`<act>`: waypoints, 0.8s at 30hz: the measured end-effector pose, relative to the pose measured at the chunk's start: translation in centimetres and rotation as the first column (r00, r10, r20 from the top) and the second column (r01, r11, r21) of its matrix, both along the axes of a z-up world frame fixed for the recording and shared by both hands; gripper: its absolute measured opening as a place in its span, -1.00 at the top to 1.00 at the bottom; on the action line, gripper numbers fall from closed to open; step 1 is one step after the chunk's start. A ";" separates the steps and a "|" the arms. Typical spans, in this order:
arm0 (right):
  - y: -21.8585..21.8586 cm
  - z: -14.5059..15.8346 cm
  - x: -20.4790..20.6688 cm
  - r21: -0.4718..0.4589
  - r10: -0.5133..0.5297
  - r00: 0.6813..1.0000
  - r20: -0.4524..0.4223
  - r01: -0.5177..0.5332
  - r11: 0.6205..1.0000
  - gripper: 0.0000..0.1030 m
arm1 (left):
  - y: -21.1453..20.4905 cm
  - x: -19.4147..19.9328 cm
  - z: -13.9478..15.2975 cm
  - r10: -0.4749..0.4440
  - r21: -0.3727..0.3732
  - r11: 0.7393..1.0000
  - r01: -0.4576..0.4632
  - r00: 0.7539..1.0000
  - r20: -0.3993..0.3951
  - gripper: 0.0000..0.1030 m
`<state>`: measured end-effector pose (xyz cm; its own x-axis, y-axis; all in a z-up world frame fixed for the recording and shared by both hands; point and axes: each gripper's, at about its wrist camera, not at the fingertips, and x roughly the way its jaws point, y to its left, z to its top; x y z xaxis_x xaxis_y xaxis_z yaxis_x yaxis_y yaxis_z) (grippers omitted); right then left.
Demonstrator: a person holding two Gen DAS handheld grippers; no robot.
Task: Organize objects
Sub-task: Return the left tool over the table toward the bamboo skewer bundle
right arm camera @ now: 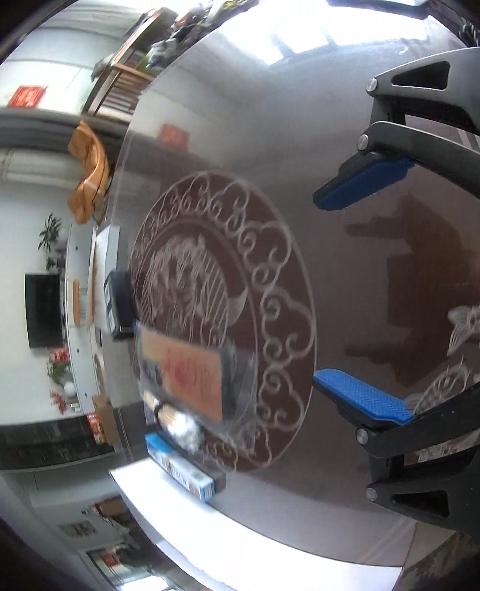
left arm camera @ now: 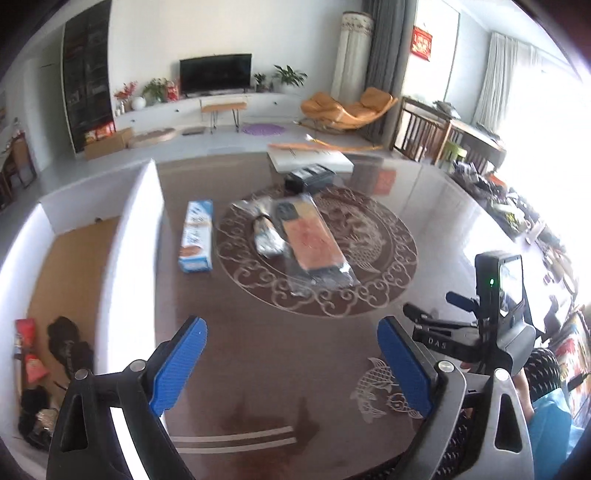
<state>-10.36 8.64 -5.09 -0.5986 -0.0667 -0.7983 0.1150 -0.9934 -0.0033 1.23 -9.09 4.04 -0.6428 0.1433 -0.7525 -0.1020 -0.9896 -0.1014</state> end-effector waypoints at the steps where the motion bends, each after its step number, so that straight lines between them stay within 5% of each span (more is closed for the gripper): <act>1: 1.2 -0.2 0.0 -0.003 -0.033 0.999 -0.002 0.033 0.999 -0.72 | 1.1 -0.5 -1.3 -0.011 0.006 1.000 0.011 0.999 0.031 -0.83; 9: 4.7 -1.0 -0.2 0.008 -0.131 0.991 0.043 0.130 0.991 -0.72 | 2.3 -4.1 -9.9 0.049 -0.047 0.998 -0.041 0.983 0.177 -0.83; 17: 4.2 -1.7 0.2 0.023 -0.111 0.993 0.033 0.111 0.994 -0.88 | 0.0 -5.0 -11.6 0.112 -0.033 0.994 -0.107 0.971 0.212 -0.83; 24: 4.5 -1.9 0.2 0.014 -0.131 0.991 0.041 0.131 0.991 -1.00 | 0.2 -5.7 -11.8 0.120 -0.109 0.989 -0.099 0.971 0.207 -0.83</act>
